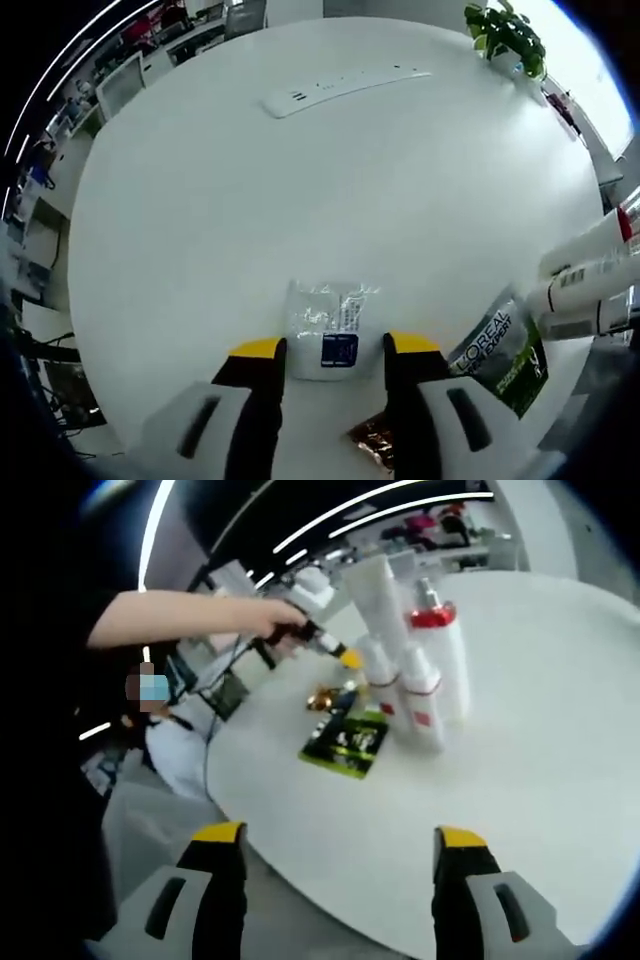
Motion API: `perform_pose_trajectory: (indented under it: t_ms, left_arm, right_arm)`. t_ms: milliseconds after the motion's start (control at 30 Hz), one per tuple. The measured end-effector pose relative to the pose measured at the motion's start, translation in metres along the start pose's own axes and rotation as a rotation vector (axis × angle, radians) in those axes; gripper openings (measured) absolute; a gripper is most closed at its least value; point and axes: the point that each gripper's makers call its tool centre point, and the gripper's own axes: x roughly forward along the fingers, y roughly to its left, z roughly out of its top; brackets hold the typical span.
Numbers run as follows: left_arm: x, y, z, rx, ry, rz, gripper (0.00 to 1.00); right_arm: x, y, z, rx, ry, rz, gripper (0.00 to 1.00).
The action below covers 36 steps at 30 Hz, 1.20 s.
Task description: Arrange the skincare products in the storage area until every visible bottle or jar stands upright without overlapping.
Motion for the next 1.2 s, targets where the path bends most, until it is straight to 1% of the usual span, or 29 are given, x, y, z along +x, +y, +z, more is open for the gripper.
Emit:
perform_pose_trajectory:
  t_ms: [100, 200, 267, 367, 400, 433, 533, 567, 733, 833, 867, 933, 1033, 1200]
  left_arm:
    - [-0.007, 0.002, -0.002, 0.05, 0.002, -0.001, 0.45]
    - [-0.013, 0.003, -0.007, 0.08, 0.01, -0.006, 0.45]
    - [-0.018, 0.0, -0.01, 0.122, 0.014, -0.023, 0.45]
    - [-0.027, -0.003, -0.015, 0.211, 0.018, -0.036, 0.45]
    - [-0.029, -0.004, -0.016, 0.219, 0.02, -0.036, 0.45]
    - [-0.032, -0.006, -0.017, 0.253, 0.018, -0.043, 0.45]
    - [-0.041, -0.011, -0.023, 0.297, 0.021, -0.052, 0.46]
    - [-0.045, -0.014, -0.027, 0.312, 0.026, -0.057, 0.46]
    - [-0.057, -0.019, -0.04, 0.327, 0.006, -0.072, 0.46]
    - [-0.063, -0.023, -0.052, 0.397, 0.01, -0.079, 0.46]
    - [-0.066, -0.025, -0.057, 0.447, 0.018, -0.082, 0.46]
    - [-0.07, -0.031, -0.065, 0.455, 0.02, -0.088, 0.46]
    - [-0.075, -0.037, -0.071, 0.468, 0.015, -0.098, 0.46]
    - [-0.081, -0.049, -0.085, 0.536, 0.023, -0.117, 0.46]
  right_arm:
    - [0.0, 0.001, 0.0, -0.009, 0.004, 0.001, 0.77]
    - [0.001, 0.002, -0.001, -0.017, 0.008, 0.004, 0.77]
    - [0.001, 0.003, -0.001, -0.02, 0.01, 0.007, 0.77]
    - [0.001, 0.003, -0.001, -0.022, 0.01, 0.01, 0.77]
    - [0.001, 0.004, -0.001, -0.024, 0.01, 0.01, 0.77]
    - [0.001, 0.004, -0.001, -0.024, 0.01, 0.011, 0.77]
    - [0.0, 0.005, -0.001, -0.027, 0.009, 0.014, 0.77]
    - [0.001, 0.005, -0.001, -0.027, 0.009, 0.015, 0.77]
    - [0.001, 0.006, -0.002, -0.033, 0.015, 0.019, 0.77]
    - [0.002, 0.007, -0.004, -0.041, 0.025, 0.021, 0.77]
    - [0.002, 0.008, -0.004, -0.043, 0.03, 0.022, 0.77]
    - [0.003, 0.008, -0.006, -0.05, 0.039, 0.021, 0.77]
    - [0.004, 0.01, -0.008, -0.069, 0.054, 0.019, 0.77]
    - [0.004, 0.012, -0.011, -0.095, 0.071, 0.019, 0.78]
